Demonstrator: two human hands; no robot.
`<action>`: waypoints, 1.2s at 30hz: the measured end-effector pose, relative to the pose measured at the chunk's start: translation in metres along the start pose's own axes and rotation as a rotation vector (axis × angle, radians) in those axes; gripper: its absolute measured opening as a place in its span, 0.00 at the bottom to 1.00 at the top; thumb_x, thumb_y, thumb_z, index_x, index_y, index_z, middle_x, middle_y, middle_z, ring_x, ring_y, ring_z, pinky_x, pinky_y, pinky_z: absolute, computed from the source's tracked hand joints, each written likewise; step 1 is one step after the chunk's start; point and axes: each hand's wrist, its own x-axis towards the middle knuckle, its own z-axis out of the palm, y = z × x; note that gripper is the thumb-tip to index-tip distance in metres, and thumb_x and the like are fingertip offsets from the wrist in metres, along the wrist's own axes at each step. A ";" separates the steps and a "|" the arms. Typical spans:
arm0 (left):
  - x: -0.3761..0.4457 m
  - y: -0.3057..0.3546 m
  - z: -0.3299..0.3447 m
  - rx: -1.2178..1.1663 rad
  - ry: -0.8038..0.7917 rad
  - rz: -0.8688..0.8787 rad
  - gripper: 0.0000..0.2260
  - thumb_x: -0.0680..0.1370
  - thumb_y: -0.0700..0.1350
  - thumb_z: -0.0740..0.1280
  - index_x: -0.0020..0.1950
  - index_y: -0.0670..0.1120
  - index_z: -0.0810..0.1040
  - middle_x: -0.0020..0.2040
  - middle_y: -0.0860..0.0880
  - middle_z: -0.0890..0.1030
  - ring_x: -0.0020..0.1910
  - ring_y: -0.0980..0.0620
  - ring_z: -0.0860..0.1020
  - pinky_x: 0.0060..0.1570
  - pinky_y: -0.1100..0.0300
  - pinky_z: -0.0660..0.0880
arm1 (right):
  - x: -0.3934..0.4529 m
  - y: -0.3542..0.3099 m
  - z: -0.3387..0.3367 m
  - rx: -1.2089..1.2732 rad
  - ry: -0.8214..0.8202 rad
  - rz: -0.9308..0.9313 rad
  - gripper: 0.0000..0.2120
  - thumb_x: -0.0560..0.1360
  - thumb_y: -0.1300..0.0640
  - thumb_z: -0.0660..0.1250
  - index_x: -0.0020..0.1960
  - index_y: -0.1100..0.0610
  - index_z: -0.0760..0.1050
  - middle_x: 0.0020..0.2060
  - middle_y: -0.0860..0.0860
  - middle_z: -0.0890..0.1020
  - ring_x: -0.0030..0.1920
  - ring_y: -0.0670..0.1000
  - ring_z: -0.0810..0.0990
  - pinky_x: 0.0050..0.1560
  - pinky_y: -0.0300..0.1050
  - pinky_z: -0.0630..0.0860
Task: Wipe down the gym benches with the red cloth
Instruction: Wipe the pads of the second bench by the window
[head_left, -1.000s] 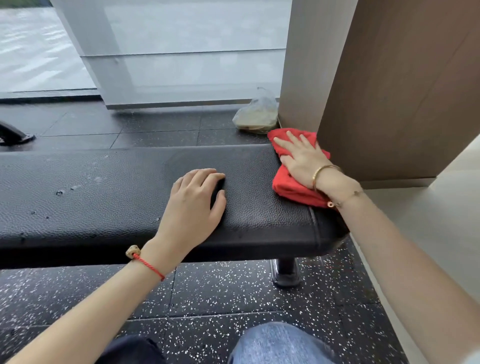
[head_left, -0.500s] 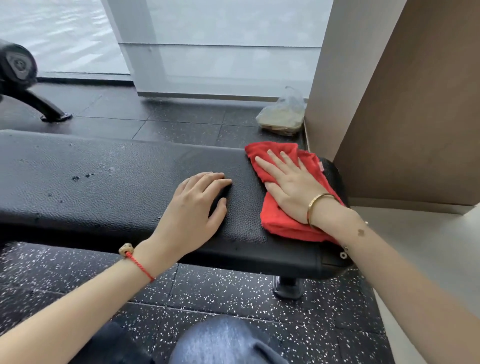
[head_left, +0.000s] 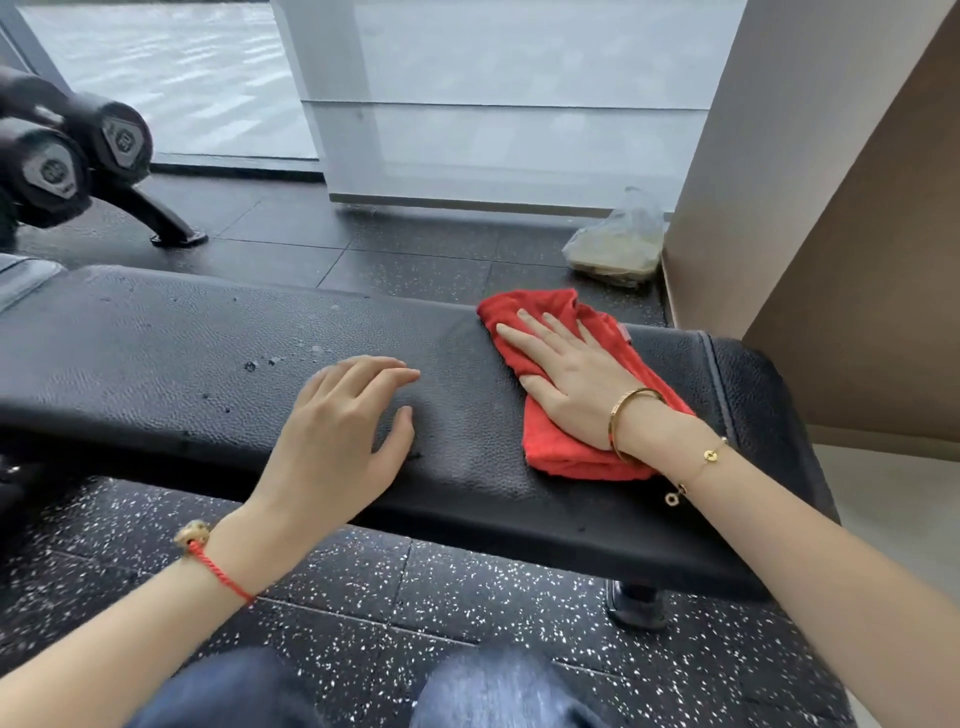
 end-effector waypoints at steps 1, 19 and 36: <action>-0.004 -0.012 -0.004 0.003 0.005 -0.005 0.15 0.77 0.47 0.61 0.62 0.46 0.78 0.60 0.52 0.79 0.63 0.50 0.75 0.67 0.56 0.65 | 0.006 -0.005 0.001 0.003 -0.006 0.009 0.27 0.81 0.51 0.53 0.78 0.44 0.49 0.78 0.46 0.48 0.78 0.50 0.45 0.75 0.49 0.37; -0.002 -0.209 -0.038 -0.028 0.028 -0.125 0.15 0.79 0.45 0.63 0.66 0.45 0.77 0.65 0.47 0.78 0.67 0.44 0.72 0.69 0.46 0.66 | 0.075 -0.141 0.041 0.024 0.041 0.179 0.25 0.81 0.51 0.52 0.77 0.43 0.52 0.78 0.46 0.49 0.78 0.50 0.45 0.76 0.51 0.38; -0.007 -0.224 -0.029 -0.065 -0.006 -0.099 0.17 0.79 0.47 0.61 0.67 0.45 0.76 0.66 0.47 0.76 0.68 0.45 0.70 0.71 0.46 0.64 | 0.064 -0.189 0.056 0.010 0.072 0.177 0.26 0.81 0.52 0.55 0.77 0.42 0.53 0.78 0.46 0.50 0.78 0.50 0.45 0.76 0.51 0.39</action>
